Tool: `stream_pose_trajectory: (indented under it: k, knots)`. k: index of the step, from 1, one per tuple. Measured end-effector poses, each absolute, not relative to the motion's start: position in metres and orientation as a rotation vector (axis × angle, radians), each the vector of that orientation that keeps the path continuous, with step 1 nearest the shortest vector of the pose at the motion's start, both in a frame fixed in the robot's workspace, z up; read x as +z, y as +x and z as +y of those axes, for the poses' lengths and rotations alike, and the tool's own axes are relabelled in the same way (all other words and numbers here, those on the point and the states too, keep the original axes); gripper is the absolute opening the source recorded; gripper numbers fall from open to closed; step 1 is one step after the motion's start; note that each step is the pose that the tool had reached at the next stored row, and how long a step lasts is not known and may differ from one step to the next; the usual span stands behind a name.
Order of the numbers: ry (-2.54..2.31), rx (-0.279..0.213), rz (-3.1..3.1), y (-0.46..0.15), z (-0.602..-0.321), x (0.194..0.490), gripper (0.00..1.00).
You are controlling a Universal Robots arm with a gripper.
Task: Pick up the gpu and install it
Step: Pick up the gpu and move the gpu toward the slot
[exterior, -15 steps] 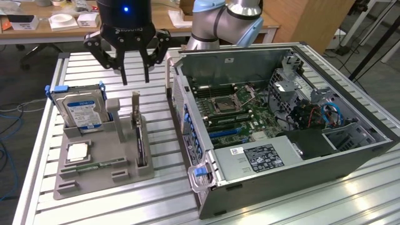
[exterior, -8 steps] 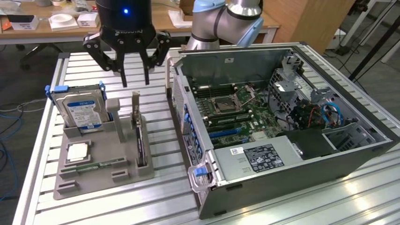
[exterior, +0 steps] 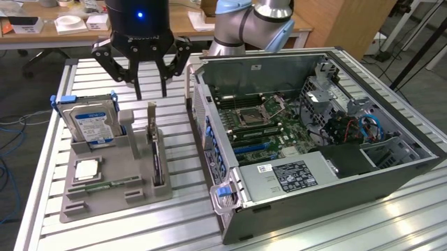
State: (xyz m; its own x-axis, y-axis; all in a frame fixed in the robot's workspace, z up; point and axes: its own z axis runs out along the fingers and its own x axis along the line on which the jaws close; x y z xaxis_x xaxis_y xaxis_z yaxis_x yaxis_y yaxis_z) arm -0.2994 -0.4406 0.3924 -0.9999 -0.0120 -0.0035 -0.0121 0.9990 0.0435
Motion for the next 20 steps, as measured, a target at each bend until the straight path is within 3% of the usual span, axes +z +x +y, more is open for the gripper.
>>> stream_pose_trajectory:
  k: [20]
  knots:
    - [-0.019, 0.068, 3.137, -0.302, -0.454, 0.392, 0.47]
